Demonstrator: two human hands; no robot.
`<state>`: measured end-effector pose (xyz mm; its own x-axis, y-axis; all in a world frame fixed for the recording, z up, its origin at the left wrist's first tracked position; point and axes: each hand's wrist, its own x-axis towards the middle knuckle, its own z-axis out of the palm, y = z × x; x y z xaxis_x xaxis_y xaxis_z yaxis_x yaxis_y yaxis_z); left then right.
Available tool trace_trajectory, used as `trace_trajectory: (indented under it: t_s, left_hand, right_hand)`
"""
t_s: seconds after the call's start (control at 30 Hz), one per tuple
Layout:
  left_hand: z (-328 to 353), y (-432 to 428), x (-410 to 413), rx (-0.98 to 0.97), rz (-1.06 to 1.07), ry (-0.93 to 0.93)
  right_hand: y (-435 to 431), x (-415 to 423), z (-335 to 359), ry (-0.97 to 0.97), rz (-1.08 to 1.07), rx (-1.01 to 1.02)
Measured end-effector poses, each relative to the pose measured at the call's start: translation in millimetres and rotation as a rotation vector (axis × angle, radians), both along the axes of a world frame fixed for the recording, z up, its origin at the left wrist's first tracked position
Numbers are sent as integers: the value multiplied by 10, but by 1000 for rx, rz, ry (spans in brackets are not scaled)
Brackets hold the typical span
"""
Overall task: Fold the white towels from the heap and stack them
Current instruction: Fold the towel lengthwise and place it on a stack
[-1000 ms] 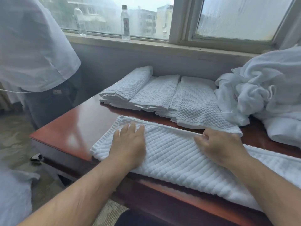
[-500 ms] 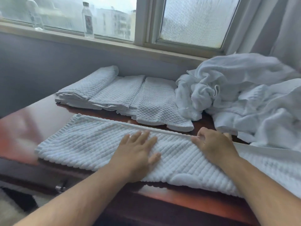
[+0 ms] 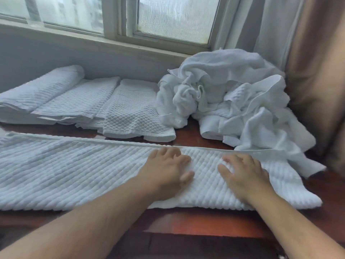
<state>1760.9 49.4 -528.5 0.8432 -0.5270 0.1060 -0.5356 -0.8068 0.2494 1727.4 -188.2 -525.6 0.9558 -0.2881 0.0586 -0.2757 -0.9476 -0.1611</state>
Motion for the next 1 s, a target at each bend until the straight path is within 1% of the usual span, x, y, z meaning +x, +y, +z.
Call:
trace_trajectory:
  t_s: [0.1, 0.17, 0.23, 0.27, 0.33, 0.37, 0.4, 0.43, 0.47, 0.5, 0.53, 0.57, 0.6, 0.67, 0.7, 0.73, 0.77, 0.8, 0.87, 0.93, 1.0]
  left_hand:
    - [-81, -11, 30, 83, 2, 33]
    - [-84, -13, 27, 129, 10, 68]
    - [-38, -85, 37, 143, 40, 85]
    - [-7, -156, 43, 122, 63, 74]
    - [31, -352, 41, 19, 73, 5]
    - [33, -460, 32, -41, 35, -22]
    - [20, -562, 16, -72, -27, -29]
    - [-12, -644, -2, -61, -94, -28]
    - [-58, -698, -7, -28, -143, -35]
    - [-103, -725, -3, -2, -163, -45]
    - [-134, -733, 13, 10, -161, -52]
    - [-155, -730, 29, 11, -155, -54]
    - [-170, -723, 42, 10, -151, -55]
    - [-181, -718, 56, 19, -159, -55]
    - [-186, -720, 51, 26, -160, -52]
    - [-185, -721, 50, 30, -157, -50]
    - [-180, -723, 49, 31, -156, -43]
    - [-177, -725, 45, 28, -158, -31]
    - [-174, -710, 36, 8, -159, -20]
    - [-185, -678, 6, -12, -162, -32]
    - [-195, -634, -21, -32, -160, -49]
  right_hand:
    - [-290, 8, -67, 118, -35, 37]
    - [-332, 15, -124, 121, -24, 39]
    - [-313, -9, -164, 19, -8, 42]
    - [-306, -38, -157, -70, -2, 83]
    - [-299, -135, -116, -300, -18, 266]
    - [-299, -222, -91, -403, -59, 316]
    - [-310, -327, -72, -487, -125, 295]
    - [-347, -433, -73, -551, -207, 216]
    - [-396, -535, -80, -579, -297, 153]
    - [-455, -636, -99, -568, -393, 159]
    - [-507, -730, -111, -552, -480, 244]
    - [-544, -807, -102, -580, -547, 392]
    - [-566, -860, -73, -653, -612, 596]
    - [-553, -925, 35, -884, -728, 1114]
    - [-530, -950, 106, -940, -785, 1351]
    - [-506, -953, 154, -957, -804, 1557]
    - [-480, -949, 177, -961, -804, 1730]
    - [-437, -943, 190, -946, -782, 1846]
    - [-280, -907, 194, -854, -703, 1959]
    - [-172, -837, 153, -727, -625, 1961]
    - [-127, -731, 135, -662, -565, 1923]
